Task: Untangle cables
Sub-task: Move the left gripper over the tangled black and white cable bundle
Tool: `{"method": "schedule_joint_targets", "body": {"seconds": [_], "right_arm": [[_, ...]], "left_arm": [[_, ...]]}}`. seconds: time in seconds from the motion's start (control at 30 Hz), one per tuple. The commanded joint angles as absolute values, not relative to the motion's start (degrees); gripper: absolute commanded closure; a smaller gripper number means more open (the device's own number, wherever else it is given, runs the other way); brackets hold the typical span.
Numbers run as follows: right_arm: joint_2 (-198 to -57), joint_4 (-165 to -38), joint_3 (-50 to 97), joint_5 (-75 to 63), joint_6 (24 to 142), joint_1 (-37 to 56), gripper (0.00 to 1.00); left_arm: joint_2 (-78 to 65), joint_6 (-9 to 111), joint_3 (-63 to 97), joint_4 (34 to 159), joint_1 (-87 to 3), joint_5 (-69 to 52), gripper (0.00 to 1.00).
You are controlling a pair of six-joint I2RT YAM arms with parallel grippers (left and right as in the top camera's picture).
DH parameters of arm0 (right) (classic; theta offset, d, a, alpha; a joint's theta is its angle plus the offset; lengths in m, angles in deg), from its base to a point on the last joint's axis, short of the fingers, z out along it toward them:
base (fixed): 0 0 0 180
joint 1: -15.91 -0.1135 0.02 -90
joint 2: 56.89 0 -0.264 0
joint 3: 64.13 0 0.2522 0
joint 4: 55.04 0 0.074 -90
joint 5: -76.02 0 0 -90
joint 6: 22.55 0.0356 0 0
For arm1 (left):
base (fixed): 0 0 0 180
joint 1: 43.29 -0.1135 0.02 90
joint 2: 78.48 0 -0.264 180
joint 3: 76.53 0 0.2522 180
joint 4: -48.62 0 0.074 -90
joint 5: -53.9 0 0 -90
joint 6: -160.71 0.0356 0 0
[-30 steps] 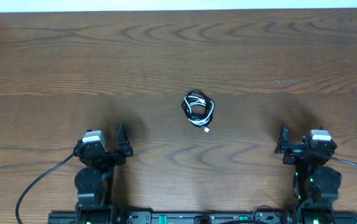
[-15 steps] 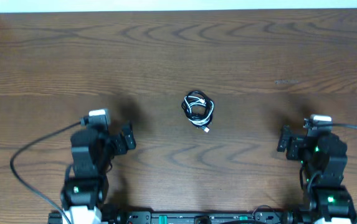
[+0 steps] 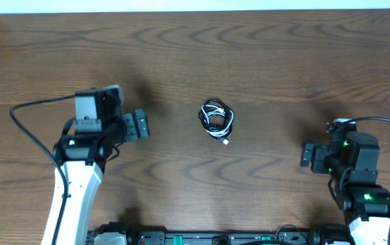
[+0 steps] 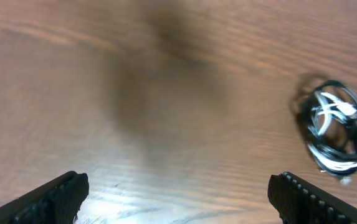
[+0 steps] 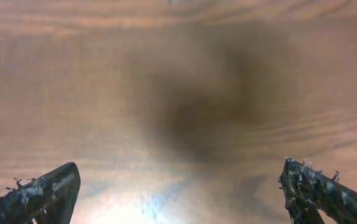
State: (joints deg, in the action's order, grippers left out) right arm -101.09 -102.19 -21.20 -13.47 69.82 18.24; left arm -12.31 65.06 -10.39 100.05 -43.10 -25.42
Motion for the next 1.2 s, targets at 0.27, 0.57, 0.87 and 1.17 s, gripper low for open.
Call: {"method": "schedule_joint_targets", "body": {"seconds": [0.27,0.57,0.87,1.17], "right_arm": [[-104.57,-111.02,-13.22,-8.9,70.37,18.06,0.01],[-105.6,-110.47,-11.47,-0.53,70.41,18.06,0.01],[-105.6,-107.02,-11.47,6.09,72.21,18.06,0.01],[-105.6,-107.11,-11.49,6.14,73.87,18.06,0.01]], "left_arm": [[-3.56,69.0,-4.25,99.0,-25.79,-29.25,0.02],[-2.93,67.42,-4.25,103.7,-22.58,-26.04,0.03],[0.83,55.71,-4.25,85.6,-22.58,-26.25,0.03],[13.88,48.93,-4.25,76.27,-19.39,-24.29,0.04]]}}
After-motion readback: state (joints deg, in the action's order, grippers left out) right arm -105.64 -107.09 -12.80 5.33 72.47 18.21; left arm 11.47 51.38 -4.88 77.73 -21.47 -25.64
